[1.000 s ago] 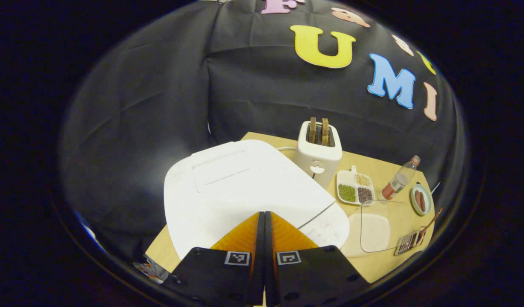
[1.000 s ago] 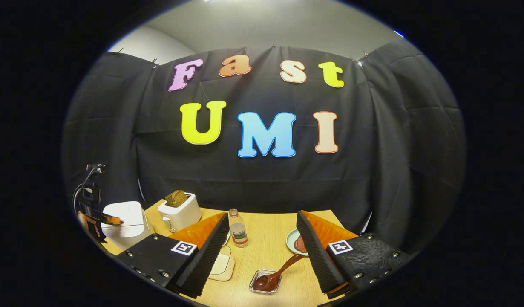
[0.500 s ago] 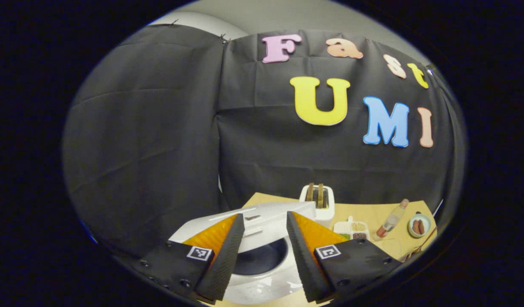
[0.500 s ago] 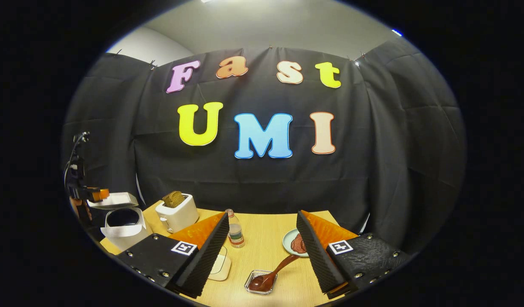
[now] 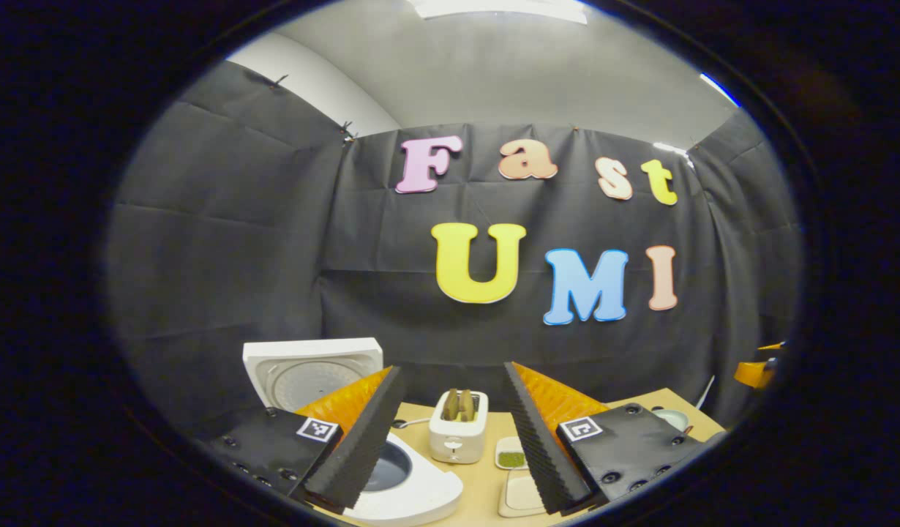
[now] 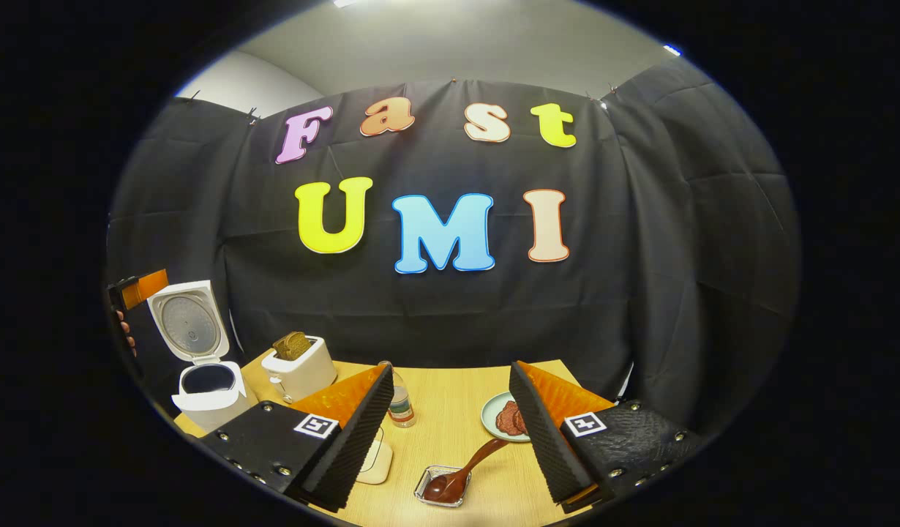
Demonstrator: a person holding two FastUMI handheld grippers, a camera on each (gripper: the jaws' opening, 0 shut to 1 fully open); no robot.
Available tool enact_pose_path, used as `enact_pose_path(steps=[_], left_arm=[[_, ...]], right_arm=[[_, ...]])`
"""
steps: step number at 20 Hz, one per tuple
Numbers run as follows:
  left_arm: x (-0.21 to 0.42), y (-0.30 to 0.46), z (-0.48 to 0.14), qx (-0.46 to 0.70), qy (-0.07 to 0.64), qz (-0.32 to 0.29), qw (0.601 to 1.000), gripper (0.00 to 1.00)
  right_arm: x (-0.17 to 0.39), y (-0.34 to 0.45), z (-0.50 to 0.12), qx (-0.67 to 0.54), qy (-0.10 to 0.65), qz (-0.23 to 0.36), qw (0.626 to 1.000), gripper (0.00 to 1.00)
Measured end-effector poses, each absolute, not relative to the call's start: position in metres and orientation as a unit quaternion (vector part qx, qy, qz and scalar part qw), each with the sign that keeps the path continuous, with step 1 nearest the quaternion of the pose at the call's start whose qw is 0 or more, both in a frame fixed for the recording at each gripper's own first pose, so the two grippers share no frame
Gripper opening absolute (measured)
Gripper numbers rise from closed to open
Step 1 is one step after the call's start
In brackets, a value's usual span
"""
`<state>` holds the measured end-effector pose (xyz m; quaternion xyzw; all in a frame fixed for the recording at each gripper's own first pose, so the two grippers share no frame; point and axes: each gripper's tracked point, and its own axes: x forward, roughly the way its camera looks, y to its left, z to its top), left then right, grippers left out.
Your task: Close the left gripper, press the button to open the rice cooker; take a wooden spoon from the chopstick holder with the right hand, scoop a spoonful of rice and pour it into the rice cooker, then put the wooden spoon back into the chopstick holder.
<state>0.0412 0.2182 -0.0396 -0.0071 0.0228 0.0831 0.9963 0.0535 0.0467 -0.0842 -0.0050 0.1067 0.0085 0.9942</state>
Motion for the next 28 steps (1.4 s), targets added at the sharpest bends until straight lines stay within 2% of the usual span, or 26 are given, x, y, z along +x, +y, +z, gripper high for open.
enact_pose_path(steps=[4,8,16,22,28], left_arm=[[0.041,0.192,-0.055,-0.013,0.05,0.059,0.997,0.95],[0.034,0.174,-0.051,-0.005,0.044,0.048,0.998,0.94],[0.03,0.165,-0.07,-0.005,0.071,0.042,0.997,0.94],[0.035,0.159,-0.081,-0.007,0.089,0.047,0.995,0.95],[0.037,0.152,-0.095,-0.004,0.111,0.04,0.993,0.94]], right_arm=[[0.06,0.037,-0.099,-0.003,0.12,0.006,0.993,0.97],[0.069,0.023,-0.124,0.01,0.15,0.0,0.989,0.97],[0.083,0.001,-0.198,0.049,0.248,-0.013,0.967,0.96],[0.095,-0.008,-0.26,0.115,0.323,-0.031,0.939,0.97],[0.105,-0.005,-0.308,0.167,0.375,-0.036,0.911,0.92]])
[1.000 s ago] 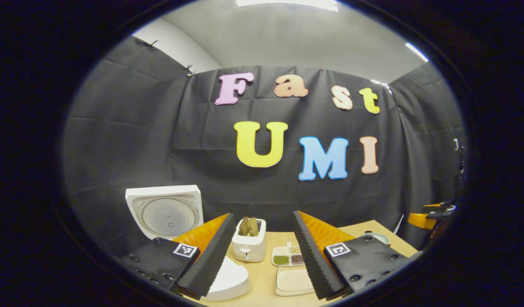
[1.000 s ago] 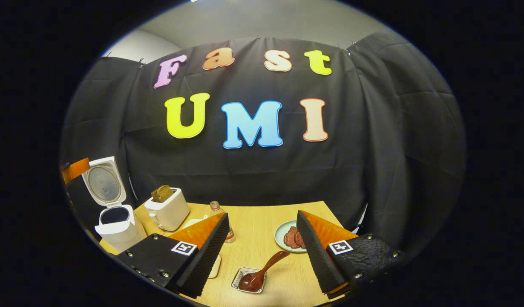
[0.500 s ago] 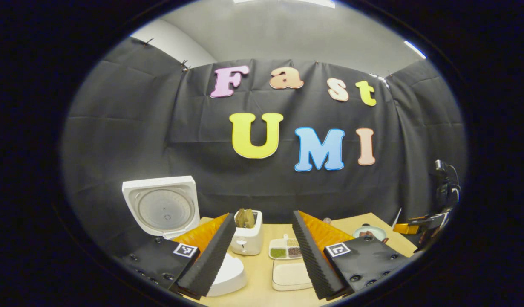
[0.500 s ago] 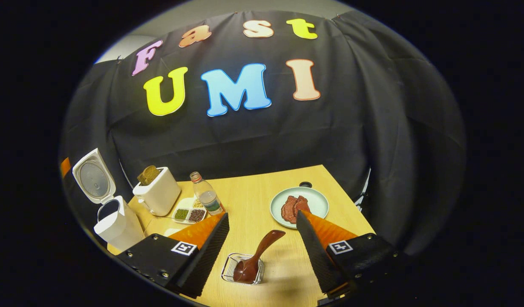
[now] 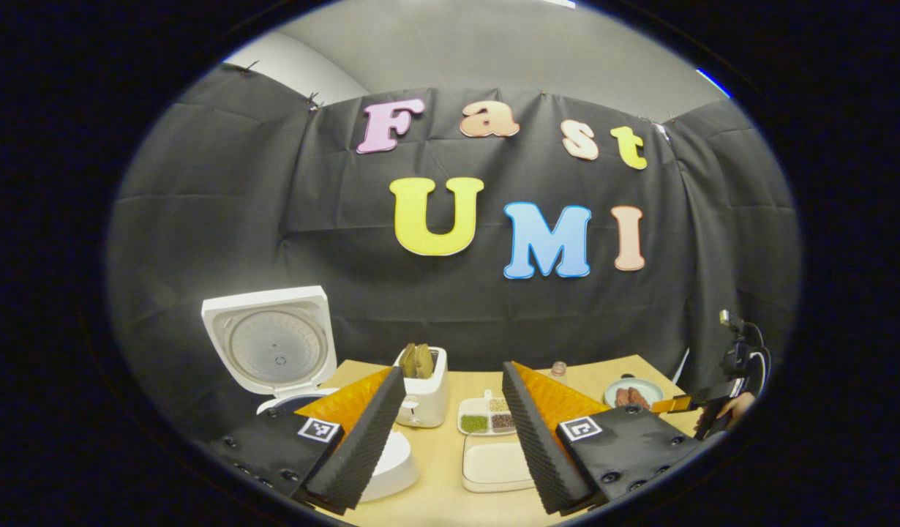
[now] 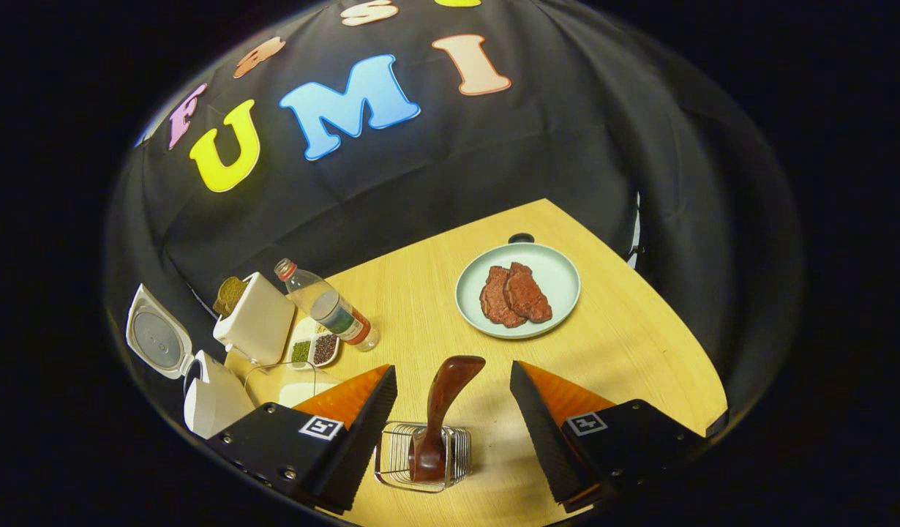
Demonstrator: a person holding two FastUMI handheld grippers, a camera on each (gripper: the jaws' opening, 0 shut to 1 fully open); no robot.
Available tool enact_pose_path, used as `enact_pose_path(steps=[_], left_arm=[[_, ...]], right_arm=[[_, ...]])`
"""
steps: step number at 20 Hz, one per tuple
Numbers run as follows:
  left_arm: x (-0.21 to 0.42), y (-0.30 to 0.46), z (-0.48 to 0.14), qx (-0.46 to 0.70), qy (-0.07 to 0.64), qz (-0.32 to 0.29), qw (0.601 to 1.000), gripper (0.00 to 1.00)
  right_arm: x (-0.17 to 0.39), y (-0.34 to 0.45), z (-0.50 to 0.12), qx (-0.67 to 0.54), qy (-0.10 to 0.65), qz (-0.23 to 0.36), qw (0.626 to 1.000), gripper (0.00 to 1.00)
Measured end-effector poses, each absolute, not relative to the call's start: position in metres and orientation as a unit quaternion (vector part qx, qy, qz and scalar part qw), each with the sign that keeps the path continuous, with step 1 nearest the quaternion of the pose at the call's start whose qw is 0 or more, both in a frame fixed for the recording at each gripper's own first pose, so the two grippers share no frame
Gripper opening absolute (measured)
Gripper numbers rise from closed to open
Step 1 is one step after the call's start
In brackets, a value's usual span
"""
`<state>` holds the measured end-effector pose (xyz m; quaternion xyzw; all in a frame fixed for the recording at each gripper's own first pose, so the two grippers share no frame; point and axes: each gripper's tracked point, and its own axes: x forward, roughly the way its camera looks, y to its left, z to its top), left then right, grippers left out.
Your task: Close the left gripper, press the button to open the rice cooker; take a wooden spoon from the chopstick holder with the right hand, scoop a spoonful of rice and pour it into the rice cooker, then put the wooden spoon back into the chopstick holder.
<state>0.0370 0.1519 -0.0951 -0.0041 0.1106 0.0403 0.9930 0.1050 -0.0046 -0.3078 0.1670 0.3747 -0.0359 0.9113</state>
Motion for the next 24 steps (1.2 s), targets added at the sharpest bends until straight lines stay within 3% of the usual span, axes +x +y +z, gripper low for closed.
enact_pose_path(steps=[4,5,6,7,9,10,12,14,16,18,24], left_arm=[[0.038,0.153,-0.097,-0.004,0.115,0.043,0.992,0.94],[0.037,0.152,-0.098,-0.007,0.118,0.041,0.992,0.94],[0.037,0.153,-0.099,-0.008,0.12,0.041,0.992,0.93],[0.036,0.154,-0.099,-0.008,0.119,0.043,0.992,0.94],[0.036,0.156,-0.098,-0.008,0.118,0.044,0.992,0.93],[0.036,0.156,-0.101,-0.008,0.119,0.045,0.992,0.94],[0.035,0.156,-0.103,-0.009,0.122,0.045,0.991,0.94],[0.034,0.156,-0.101,-0.012,0.122,0.045,0.991,0.93],[0.033,0.155,-0.101,-0.01,0.122,0.044,0.992,0.94],[0.029,0.155,-0.1,-0.005,0.122,0.044,0.992,0.94],[0.024,0.151,-0.092,-0.018,0.101,0.03,0.994,0.94]], right_arm=[[0.115,0.003,-0.323,0.174,0.387,-0.02,0.905,0.95],[0.118,0.006,-0.328,0.177,0.393,-0.022,0.902,0.9],[0.118,0.001,-0.328,0.175,0.394,-0.026,0.902,0.82],[0.118,-0.001,-0.329,0.176,0.394,-0.03,0.901,0.66],[0.118,0.008,-0.331,0.191,0.4,-0.013,0.896,0.43],[0.113,0.012,-0.333,0.191,0.409,-0.003,0.892,0.48],[0.104,0.009,-0.33,0.182,0.416,0.008,0.891,0.49],[0.113,0.017,-0.336,0.212,0.408,0.009,0.888,0.24],[0.11,0.022,-0.331,0.219,0.401,0.021,0.889,0.23],[0.105,0.027,-0.325,0.218,0.395,0.029,0.892,0.09],[0.092,0.038,-0.278,0.22,0.357,0.05,0.907,0.08]])
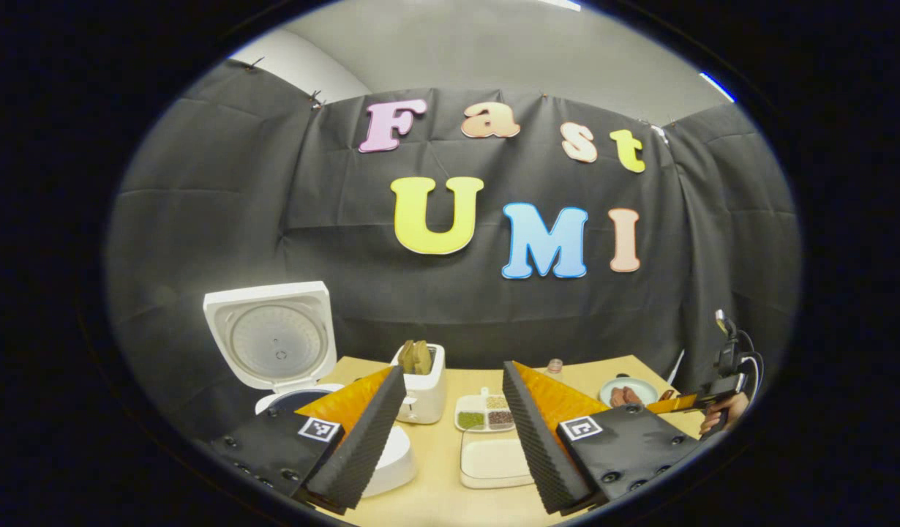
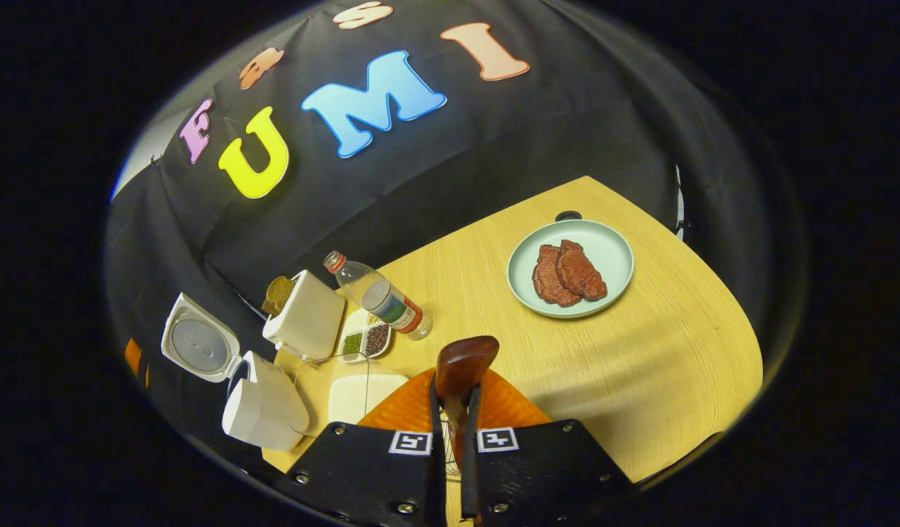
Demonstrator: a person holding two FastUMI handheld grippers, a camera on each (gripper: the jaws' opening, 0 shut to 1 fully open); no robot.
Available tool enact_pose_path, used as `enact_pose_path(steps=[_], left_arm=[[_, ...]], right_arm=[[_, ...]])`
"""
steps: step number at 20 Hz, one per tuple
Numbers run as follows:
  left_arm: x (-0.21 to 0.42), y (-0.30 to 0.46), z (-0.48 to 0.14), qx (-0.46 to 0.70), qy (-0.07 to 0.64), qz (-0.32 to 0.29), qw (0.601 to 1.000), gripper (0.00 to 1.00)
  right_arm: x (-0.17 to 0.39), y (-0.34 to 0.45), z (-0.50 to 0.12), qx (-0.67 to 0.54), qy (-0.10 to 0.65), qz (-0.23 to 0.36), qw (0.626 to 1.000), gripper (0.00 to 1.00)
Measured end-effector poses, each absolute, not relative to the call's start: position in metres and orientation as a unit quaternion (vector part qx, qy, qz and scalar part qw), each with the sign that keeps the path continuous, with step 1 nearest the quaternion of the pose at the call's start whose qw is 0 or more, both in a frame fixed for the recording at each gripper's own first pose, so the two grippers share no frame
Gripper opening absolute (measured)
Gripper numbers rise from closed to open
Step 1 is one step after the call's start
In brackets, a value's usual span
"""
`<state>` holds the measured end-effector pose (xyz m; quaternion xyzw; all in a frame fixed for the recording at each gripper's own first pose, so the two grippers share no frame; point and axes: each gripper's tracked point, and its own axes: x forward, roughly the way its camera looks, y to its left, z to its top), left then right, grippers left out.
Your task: Close the left gripper, press the button to open the rice cooker; take a wooden spoon from the chopstick holder with the right hand, scoop a spoonful of rice and pour it into the rice cooker, then put the wooden spoon back into the chopstick holder.
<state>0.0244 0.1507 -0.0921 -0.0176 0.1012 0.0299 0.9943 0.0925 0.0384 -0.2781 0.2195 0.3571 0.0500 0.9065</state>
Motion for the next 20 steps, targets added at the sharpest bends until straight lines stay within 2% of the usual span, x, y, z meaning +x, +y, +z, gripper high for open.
enact_pose_path(steps=[5,11,16,20], left_arm=[[0.021,0.141,-0.083,-0.009,0.079,0.011,0.997,0.93],[0.01,0.154,-0.065,-0.001,0.058,0.006,0.998,0.93],[-0.002,0.187,-0.068,0.004,0.06,0.019,0.998,0.94],[-0.015,0.218,-0.072,0.0,0.06,0.031,0.998,0.93]], right_arm=[[0.093,0.046,-0.218,0.221,0.314,0.07,0.921,0.09],[0.108,0.108,-0.157,0.2,0.266,0.126,0.935,0.08],[0.126,0.184,-0.166,0.125,0.252,0.163,0.946,0.08],[0.137,0.223,-0.21,0.062,0.264,0.166,0.948,0.08]])
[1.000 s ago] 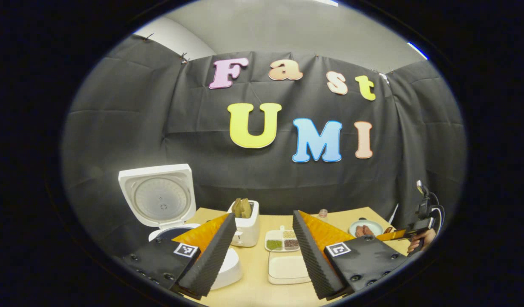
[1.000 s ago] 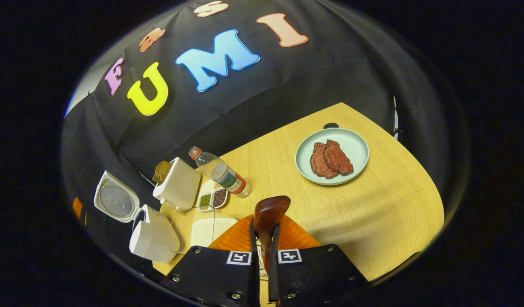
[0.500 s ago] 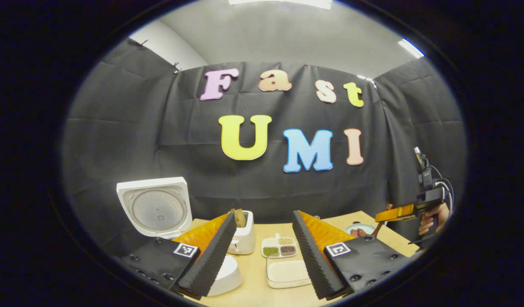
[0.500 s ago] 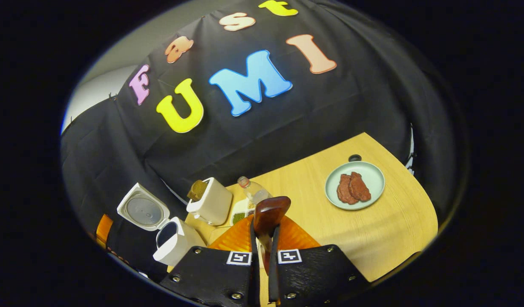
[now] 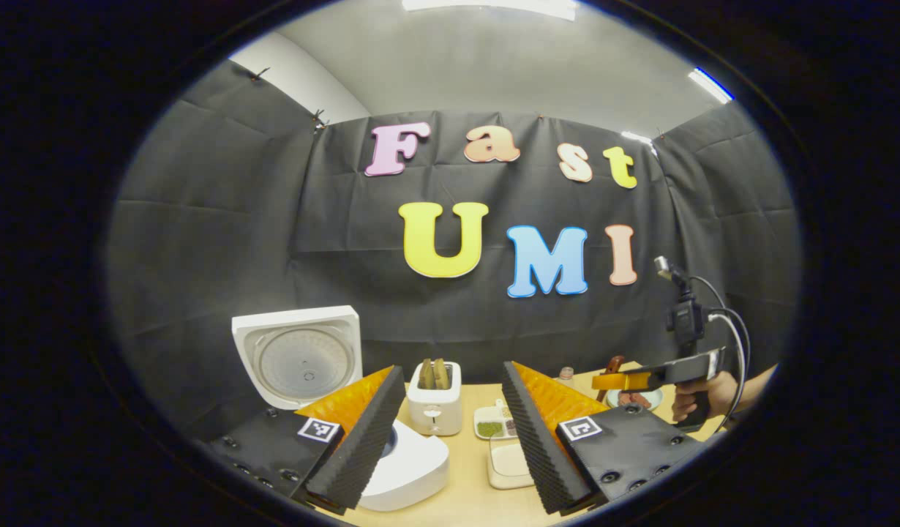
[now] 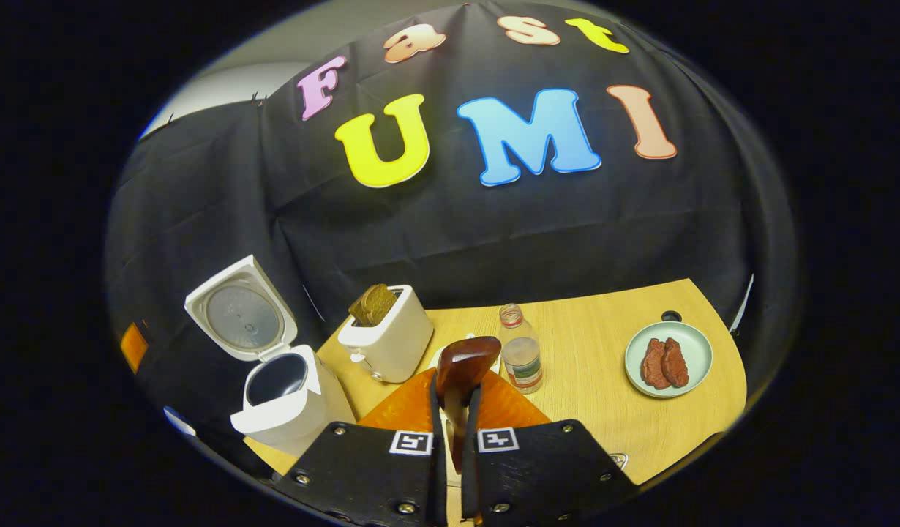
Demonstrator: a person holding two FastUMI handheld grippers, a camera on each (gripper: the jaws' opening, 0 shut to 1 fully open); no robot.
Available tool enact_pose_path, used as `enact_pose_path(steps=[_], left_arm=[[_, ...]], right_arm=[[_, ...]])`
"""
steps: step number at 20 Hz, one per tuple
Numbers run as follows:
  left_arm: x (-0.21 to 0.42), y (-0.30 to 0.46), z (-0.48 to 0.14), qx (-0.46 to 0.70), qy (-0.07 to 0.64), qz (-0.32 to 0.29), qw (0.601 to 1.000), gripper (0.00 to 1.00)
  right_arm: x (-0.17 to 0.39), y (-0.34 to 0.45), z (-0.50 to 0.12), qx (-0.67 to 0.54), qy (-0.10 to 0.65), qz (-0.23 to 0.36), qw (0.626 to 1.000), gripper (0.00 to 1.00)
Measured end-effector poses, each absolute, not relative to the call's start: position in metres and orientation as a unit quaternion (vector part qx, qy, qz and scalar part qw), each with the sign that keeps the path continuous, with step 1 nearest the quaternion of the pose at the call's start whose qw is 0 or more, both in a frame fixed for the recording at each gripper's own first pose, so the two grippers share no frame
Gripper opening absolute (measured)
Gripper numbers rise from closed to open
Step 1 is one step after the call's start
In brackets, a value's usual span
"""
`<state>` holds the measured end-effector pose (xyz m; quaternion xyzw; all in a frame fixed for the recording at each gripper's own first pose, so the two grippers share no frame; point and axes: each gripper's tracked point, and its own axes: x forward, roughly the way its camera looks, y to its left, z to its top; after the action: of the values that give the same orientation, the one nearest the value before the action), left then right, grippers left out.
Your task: Close the left gripper, press the button to open the rice cooker; take a wooden spoon from the chopstick holder with the right hand, scoop a spoonful of rice and pour it into the rice cooker, then put the wooden spoon back into the chopstick holder.
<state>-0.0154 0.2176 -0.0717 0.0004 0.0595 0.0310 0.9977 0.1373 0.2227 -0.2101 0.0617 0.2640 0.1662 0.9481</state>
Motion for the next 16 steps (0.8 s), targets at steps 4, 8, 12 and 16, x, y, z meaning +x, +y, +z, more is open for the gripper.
enact_pose_path(steps=[4,8,12,16], left_arm=[[-0.026,0.243,-0.078,-0.003,0.066,0.046,0.997,0.94],[-0.028,0.261,-0.087,0.003,0.074,0.054,0.996,0.94],[-0.029,0.264,-0.094,-0.008,0.081,0.048,0.996,0.94],[-0.031,0.273,-0.1,-0.003,0.086,0.048,0.995,0.94]], right_arm=[[0.145,0.24,-0.249,0.03,0.274,0.15,0.95,0.08],[0.159,0.252,-0.27,0.011,0.269,0.139,0.953,0.08],[0.162,0.278,-0.296,-0.013,0.269,0.148,0.952,0.08],[0.148,0.305,-0.307,0.05,0.293,0.175,0.939,0.08]])
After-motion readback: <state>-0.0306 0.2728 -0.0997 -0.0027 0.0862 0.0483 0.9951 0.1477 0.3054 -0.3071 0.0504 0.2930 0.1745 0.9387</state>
